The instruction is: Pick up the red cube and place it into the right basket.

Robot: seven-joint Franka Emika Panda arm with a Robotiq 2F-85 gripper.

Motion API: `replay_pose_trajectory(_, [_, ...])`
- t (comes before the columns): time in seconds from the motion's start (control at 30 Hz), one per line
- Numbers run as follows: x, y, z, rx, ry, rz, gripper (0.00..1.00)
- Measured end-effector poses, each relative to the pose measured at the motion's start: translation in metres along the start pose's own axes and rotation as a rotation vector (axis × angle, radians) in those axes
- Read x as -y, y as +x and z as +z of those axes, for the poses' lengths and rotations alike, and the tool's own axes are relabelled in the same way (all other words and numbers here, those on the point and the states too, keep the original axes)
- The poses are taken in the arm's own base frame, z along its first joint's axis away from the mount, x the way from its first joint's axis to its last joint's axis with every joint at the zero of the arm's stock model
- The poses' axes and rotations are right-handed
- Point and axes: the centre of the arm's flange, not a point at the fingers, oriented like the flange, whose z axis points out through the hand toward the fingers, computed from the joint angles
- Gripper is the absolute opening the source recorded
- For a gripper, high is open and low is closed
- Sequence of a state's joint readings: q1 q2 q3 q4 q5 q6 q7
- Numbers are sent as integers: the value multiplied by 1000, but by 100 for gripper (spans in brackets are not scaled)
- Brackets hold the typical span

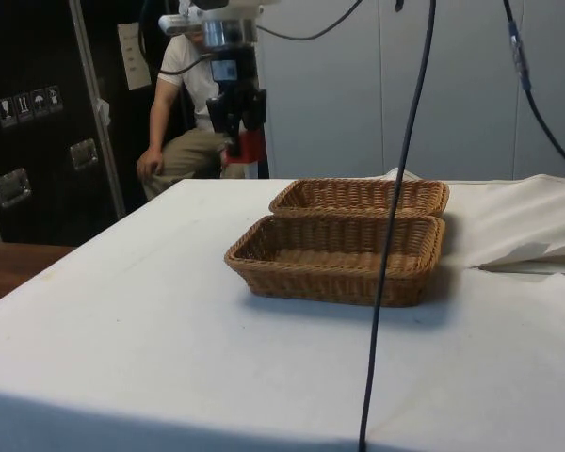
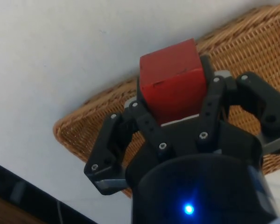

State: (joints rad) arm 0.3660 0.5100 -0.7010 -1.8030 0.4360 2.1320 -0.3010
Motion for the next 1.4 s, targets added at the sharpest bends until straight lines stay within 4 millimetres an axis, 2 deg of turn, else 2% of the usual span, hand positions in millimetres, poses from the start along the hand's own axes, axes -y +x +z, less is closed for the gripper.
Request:
replay_pose_trajectory(0.83, [13, -45, 3, -7, -14, -19, 3])
replay_pose_trajectory(1.4, [-13, -87, 24, -22, 5, -18, 3])
